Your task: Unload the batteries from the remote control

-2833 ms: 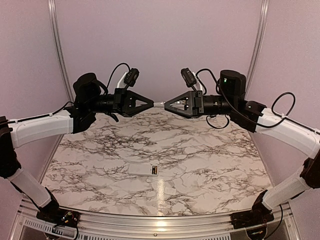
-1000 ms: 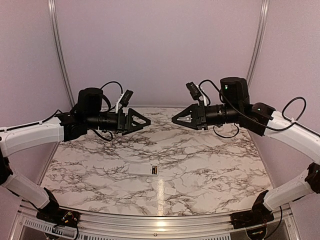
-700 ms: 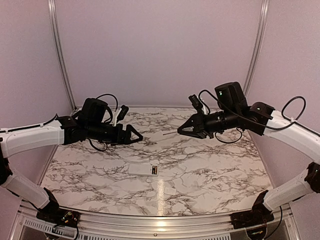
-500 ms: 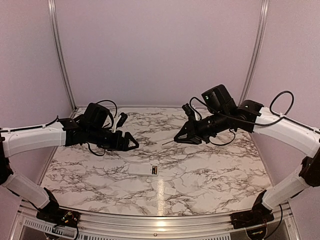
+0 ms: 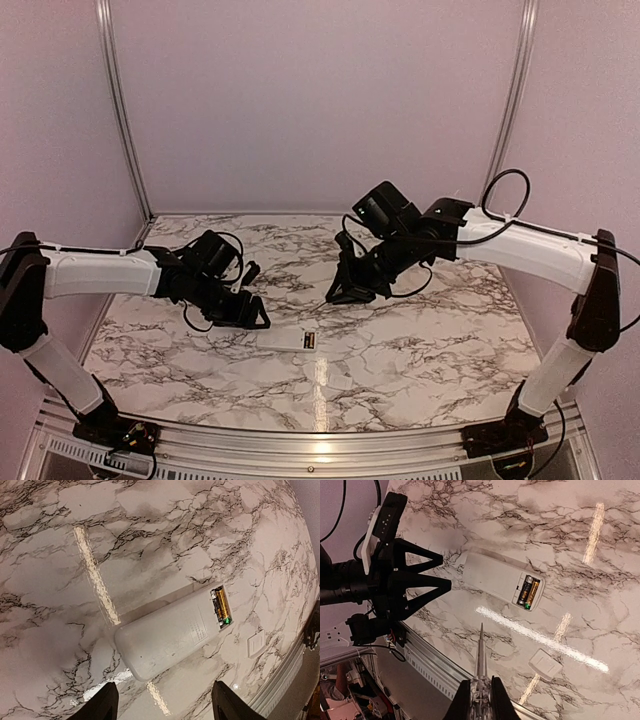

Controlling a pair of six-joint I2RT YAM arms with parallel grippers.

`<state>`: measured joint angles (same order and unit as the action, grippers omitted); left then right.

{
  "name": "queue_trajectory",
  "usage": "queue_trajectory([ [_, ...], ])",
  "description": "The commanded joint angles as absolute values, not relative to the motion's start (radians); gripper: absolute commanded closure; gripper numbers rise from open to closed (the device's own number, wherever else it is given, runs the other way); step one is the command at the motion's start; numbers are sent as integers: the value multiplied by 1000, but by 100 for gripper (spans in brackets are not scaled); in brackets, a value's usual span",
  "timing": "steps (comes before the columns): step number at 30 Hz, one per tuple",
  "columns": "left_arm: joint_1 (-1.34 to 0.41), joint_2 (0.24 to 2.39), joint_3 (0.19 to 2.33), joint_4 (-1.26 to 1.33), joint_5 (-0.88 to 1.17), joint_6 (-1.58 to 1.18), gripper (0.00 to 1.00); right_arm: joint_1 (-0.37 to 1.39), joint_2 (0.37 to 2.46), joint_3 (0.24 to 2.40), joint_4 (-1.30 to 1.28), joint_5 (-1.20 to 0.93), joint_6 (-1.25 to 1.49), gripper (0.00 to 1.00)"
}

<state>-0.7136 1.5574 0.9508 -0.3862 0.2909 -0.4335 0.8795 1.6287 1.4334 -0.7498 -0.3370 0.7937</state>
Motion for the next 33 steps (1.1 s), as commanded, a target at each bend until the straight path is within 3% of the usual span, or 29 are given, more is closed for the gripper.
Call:
queue_trajectory([
  [1,-712,1626,990,-447,261,-406,34,896,1691,1511,-823,-275,812,100],
  [12,-715,1715,1014,-439,298,-398,34,896,1813,1591,-884,-241,789,100],
  [25,-762,1833,1080,-422,341,-416,49,896,1799,1562,-876,-241,793,100],
  [33,-821,1867,1117,-410,337,-437,51,896,1793,1534,-897,-229,802,100],
])
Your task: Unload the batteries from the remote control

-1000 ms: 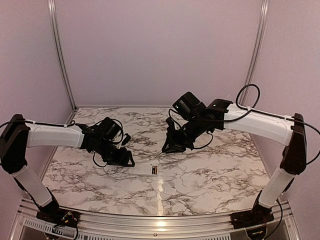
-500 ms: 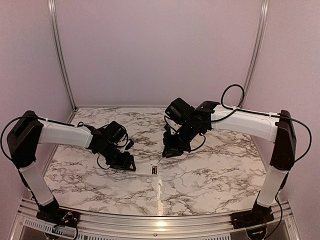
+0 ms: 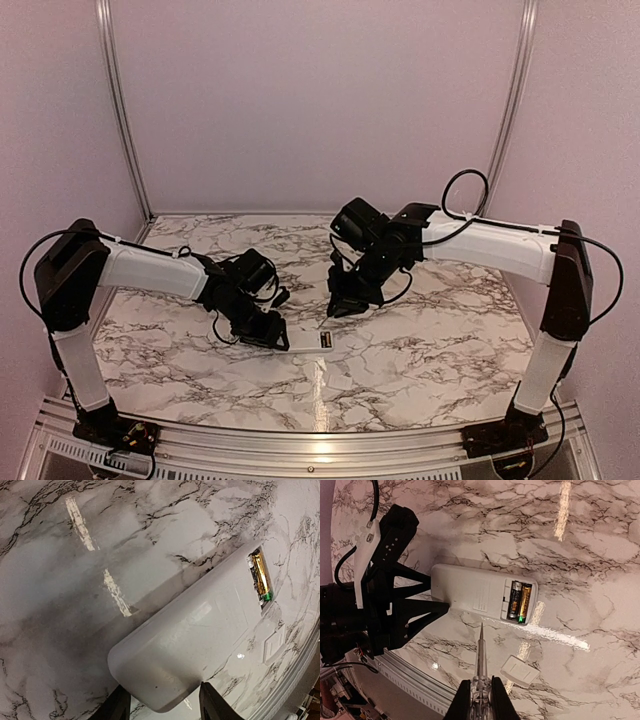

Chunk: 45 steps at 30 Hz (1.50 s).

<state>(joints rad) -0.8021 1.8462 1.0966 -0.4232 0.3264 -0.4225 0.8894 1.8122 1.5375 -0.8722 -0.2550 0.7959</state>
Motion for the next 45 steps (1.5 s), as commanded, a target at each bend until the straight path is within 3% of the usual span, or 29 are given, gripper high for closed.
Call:
queue_trajectory([
  [1,-821,1866,1112,-408,333,-445,51,896,1793,1531,-898,-229,801,100],
  [18,-824,1878,1129,-370,317,-460,51,896,1892,1617,-985,-178,635,100],
  [45,-824,1899,1169,-397,311,-463,56,896,1969,1646,-1005,-117,625,100],
])
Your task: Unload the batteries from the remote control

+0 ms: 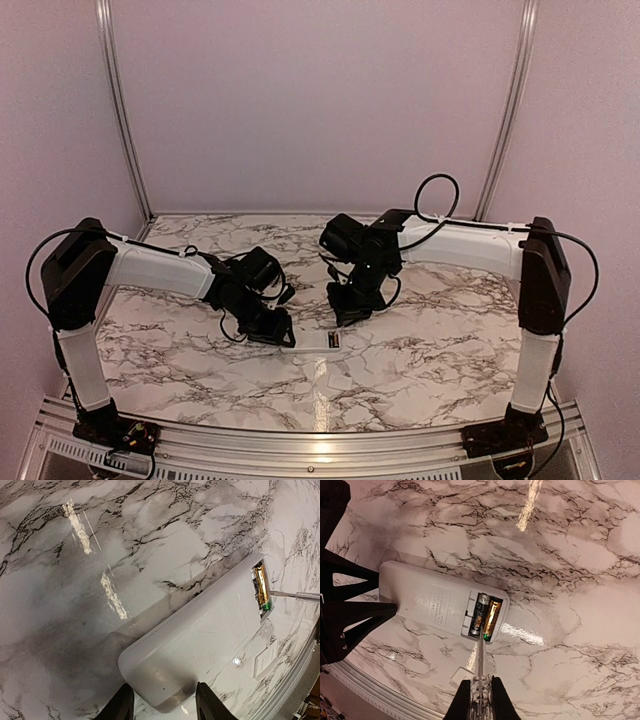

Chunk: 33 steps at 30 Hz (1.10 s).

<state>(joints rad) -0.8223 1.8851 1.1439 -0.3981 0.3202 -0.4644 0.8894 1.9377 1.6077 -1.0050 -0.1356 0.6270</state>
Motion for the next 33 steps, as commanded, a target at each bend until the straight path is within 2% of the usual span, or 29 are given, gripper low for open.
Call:
queue_trajectory([
  [1,-823,1899,1169,-396,311,-464,56,896,1970,1646,-1003,-116,625,100],
  [33,-825,1893,1169,-392,319,-468,60,897,2006,1637,-994,-113,598,100],
])
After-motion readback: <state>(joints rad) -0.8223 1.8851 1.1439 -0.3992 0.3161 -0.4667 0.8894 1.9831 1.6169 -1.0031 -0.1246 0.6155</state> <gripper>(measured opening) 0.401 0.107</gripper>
